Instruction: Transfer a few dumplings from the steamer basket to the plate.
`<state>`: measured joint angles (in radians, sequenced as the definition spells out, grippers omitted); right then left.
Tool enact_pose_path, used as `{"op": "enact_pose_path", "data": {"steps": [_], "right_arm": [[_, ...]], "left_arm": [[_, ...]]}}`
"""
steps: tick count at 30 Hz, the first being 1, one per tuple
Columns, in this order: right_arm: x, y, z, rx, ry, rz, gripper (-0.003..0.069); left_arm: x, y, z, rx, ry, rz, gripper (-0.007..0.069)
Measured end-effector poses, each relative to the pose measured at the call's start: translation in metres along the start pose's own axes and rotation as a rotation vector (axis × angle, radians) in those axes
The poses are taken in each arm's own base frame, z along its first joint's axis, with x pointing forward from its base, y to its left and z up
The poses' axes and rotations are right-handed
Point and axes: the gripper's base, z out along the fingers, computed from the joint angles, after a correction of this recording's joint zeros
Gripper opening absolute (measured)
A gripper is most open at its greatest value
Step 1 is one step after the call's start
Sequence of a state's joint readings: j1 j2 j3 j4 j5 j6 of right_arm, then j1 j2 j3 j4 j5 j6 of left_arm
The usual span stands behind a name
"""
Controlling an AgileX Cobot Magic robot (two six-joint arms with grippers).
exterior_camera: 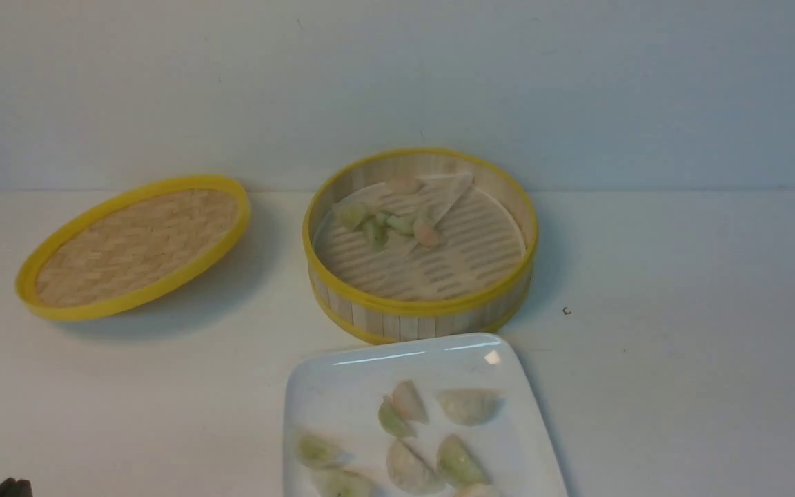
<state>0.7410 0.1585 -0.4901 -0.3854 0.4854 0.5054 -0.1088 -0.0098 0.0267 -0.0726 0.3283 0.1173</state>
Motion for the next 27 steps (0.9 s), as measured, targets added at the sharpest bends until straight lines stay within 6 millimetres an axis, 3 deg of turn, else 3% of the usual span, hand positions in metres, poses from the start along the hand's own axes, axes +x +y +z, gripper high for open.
{"op": "enact_pose_path", "data": {"steps": [27], "right_arm": [[-0.0001,-0.0001,0.0,0.001,-0.002,-0.009,-0.0013]], "left_arm": [[0.0053,-0.0005,0.0001,0.006,0.052,0.001,-0.0006]]}}
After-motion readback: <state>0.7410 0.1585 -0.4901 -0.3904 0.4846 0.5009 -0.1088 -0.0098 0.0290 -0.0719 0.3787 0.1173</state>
